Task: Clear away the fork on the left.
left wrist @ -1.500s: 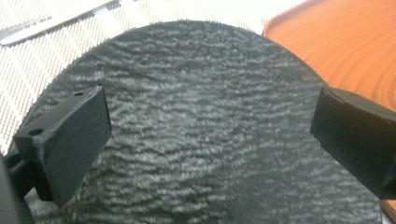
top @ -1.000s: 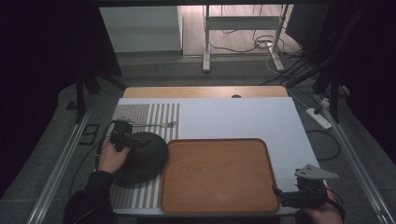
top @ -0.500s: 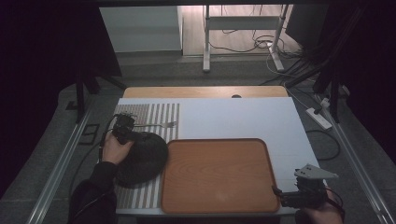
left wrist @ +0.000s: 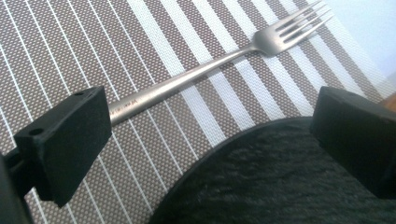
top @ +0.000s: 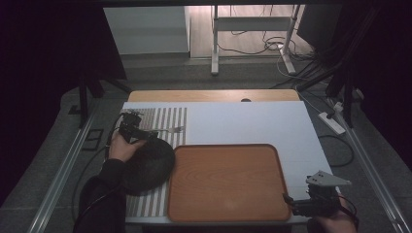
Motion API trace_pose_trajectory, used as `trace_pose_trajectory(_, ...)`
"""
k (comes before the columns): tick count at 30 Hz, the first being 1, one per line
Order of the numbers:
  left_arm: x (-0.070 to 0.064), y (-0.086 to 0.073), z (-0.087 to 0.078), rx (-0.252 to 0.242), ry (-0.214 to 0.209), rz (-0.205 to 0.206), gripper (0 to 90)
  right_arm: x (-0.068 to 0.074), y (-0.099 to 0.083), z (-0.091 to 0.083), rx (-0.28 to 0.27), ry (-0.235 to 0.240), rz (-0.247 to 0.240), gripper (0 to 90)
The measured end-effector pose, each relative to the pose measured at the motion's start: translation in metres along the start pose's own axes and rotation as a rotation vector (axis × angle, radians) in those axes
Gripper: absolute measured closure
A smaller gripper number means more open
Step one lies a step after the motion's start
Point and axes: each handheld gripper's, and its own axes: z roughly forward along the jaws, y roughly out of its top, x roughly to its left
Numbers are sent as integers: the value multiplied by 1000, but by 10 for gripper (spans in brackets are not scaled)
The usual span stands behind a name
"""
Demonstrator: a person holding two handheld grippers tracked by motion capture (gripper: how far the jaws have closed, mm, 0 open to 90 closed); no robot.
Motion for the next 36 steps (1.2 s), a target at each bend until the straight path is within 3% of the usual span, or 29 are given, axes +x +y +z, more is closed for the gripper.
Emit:
trace_pose_trajectory(5,4,5,4,20,16,5,48,0,0,0,0,1,0,0)
trace_pose_trajectory(8,6,8,4,25,44,1,142,0,0,0,1,3,-1,0)
trace_pose_trajectory(13,11,10,3,29,55,2,440,0,0,0,5,5,-8,0)
trace_pose_trajectory(17,19,14,6,72,81,20,719,0,0,0,7,5,-11,0)
trace_pose_trajectory(20,28,17,7,82,99,2,884,1,0,1,7,6,-11,0)
trace_pose_trajectory(26,47,18,11,95,112,-62,885,1,0,1,8,11,-14,0)
trace_pose_trajectory(34,55,15,22,107,125,-58,885,0,0,1,9,16,-15,0)
trace_pose_trajectory(36,56,13,21,101,112,-77,886,1,0,1,8,16,-17,0)
